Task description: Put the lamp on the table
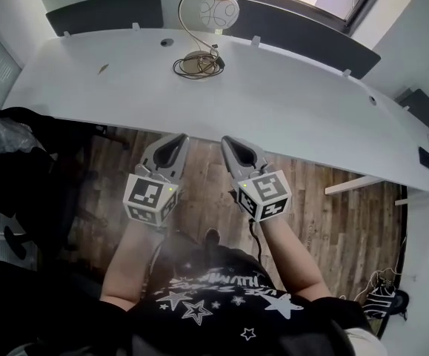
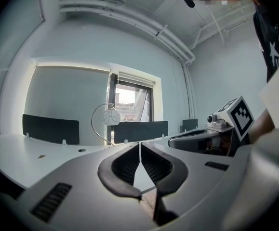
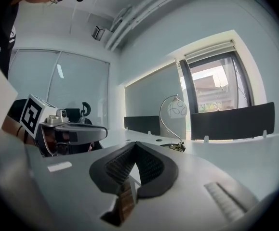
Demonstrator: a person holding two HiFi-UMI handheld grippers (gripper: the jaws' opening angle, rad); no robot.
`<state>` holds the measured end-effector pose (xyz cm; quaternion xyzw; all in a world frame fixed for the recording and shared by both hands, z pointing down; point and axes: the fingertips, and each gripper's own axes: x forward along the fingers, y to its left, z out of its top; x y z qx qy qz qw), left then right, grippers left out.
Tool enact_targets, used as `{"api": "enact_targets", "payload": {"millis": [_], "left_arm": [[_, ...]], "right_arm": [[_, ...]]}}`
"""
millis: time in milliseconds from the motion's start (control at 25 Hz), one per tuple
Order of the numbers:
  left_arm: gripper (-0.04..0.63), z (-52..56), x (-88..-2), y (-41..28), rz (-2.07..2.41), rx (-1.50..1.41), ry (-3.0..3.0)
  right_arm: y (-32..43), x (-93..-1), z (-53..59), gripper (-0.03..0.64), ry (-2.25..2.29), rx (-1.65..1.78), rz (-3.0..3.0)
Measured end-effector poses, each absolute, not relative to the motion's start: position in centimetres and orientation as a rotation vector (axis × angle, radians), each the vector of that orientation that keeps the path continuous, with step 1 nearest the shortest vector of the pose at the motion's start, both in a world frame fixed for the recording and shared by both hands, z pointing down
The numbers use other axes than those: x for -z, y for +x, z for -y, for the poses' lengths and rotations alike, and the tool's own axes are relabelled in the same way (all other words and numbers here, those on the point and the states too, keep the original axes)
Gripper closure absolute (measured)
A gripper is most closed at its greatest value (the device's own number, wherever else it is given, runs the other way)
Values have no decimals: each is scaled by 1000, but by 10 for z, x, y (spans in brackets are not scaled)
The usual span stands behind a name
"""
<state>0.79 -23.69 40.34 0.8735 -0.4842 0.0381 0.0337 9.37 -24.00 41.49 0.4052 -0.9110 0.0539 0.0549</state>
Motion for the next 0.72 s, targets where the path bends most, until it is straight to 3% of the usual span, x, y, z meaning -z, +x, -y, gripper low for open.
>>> {"api": "enact_targets", "payload": {"millis": [720], "left_arm": [[578,219,-407,-27,1393,-98,2684]], "right_arm": [[48,-412,218,617,1247,-174,2688]]}}
